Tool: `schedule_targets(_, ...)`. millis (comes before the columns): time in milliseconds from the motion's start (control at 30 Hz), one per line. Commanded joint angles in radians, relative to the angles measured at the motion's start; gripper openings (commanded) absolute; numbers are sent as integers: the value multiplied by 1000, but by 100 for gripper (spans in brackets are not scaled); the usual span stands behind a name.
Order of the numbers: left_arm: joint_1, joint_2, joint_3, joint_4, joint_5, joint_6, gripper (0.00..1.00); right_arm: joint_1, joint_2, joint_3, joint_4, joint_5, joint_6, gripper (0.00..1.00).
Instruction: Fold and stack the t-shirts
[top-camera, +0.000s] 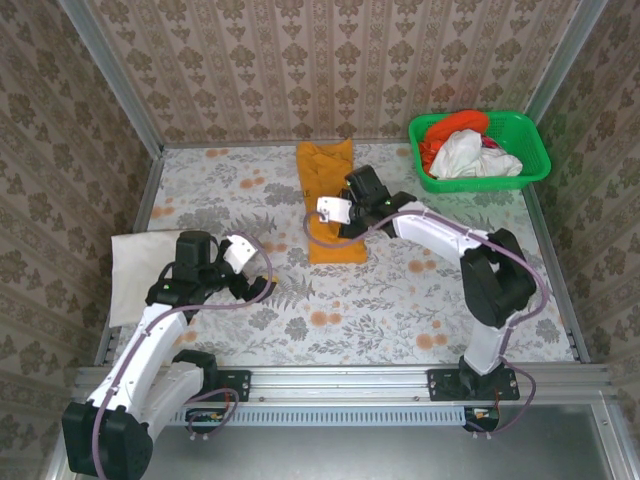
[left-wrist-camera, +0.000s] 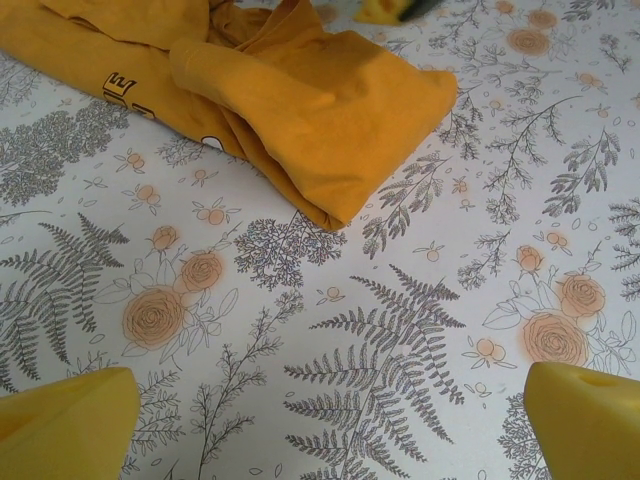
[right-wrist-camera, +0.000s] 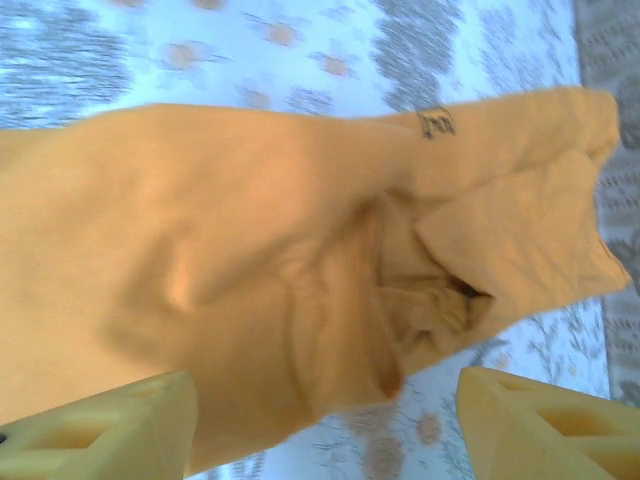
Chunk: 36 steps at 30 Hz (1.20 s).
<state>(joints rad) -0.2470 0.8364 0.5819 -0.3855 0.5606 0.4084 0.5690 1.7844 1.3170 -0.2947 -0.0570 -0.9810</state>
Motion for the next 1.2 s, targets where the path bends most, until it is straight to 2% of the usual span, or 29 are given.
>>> schedule_targets(0, 2, -13, -19, 32, 2, -3, 100, 43, -51, -93, 2, -130, -87, 69)
schedule_targets(200, 3, -6, -28, 45, 8, 2, 100, 83, 11, -105, -32, -112, -106, 64)
schedule_targets(467, 3, -16, -34, 37, -4, -5, 100, 68, 135, -74, -4, -68, -104, 62)
schedule_targets(633, 3, -31, -39, 35, -16, -5, 100, 60, 204, -54, 26, 21, -97, 60)
schedule_targets(667, 3, -32, -40, 35, -18, -4, 100, 60, 214, -51, 20, 28, -90, 57)
schedule_targets(700, 3, -34, -41, 35, -21, -5, 100, 60, 221, -45, 11, 33, -79, 49)
schedule_targets(767, 3, -37, -42, 35, -26, -7, 100, 61, 229, -38, -10, 44, -60, 22)
schedule_targets(867, 3, -34, -42, 48, -32, -28, 100, 63, 212, -53, -33, 49, -43, 2)
schedule_targets(933, 3, -31, -42, 83, -60, -100, 100, 69, 177, -73, -49, 37, -32, 0)
schedule_targets(1033, 4, -8, -28, 154, -154, -325, 100, 80, 93, -127, -71, -20, 14, 0)
schedule_targets(1100, 2, 30, -11, 190, -239, -550, 100, 92, 28, -175, -83, -63, 54, 0)
schedule_targets(1167, 2, 83, 3, 220, -273, -728, 100, 103, -24, -214, -107, -90, 87, 0)
